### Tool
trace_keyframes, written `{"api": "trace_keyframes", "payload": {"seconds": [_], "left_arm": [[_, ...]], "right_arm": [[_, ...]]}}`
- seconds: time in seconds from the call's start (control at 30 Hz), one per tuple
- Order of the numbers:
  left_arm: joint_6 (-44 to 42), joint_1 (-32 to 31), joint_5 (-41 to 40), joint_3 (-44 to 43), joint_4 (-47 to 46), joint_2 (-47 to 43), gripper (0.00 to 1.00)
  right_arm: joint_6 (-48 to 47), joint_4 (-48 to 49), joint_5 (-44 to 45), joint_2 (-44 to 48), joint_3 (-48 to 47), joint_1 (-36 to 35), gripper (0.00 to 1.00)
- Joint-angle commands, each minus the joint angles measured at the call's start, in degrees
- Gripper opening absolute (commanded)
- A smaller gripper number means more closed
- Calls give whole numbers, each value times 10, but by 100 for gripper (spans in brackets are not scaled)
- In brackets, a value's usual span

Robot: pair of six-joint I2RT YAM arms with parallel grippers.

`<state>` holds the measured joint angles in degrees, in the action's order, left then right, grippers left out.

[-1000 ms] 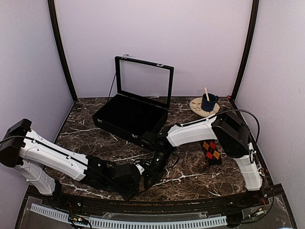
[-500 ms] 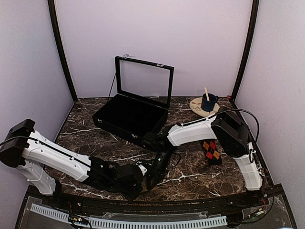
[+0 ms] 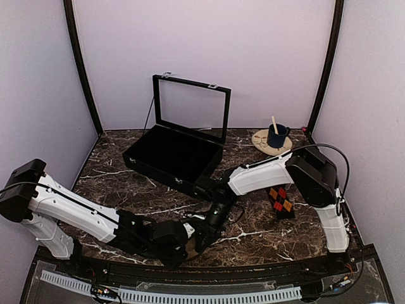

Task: Roll the socks
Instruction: Roll the sock at the center of the board.

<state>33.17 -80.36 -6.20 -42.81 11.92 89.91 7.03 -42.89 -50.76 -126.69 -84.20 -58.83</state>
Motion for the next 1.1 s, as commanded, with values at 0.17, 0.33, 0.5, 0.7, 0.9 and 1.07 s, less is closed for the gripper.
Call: {"api": "trace_keyframes", "payload": {"seconds": [0.17,0.33,0.5,0.7,0.9,1.07], "left_arm": [[6,-8,50,36,127,36,0],[19,-5,61,45,107,32,0],[21,11,88,51,89,22,0],[12,46,147,60,61,3,0],[-10,87,215,63,47,-3,0],[-20,118,282,67,35,-3,0]], "right_arm": [[16,24,79,25,49,15,18],[25,41,91,43,71,23,20],[37,64,114,74,96,37,21],[50,97,135,105,119,56,22],[51,120,165,128,132,61,22],[53,162,219,165,160,61,23]]}}
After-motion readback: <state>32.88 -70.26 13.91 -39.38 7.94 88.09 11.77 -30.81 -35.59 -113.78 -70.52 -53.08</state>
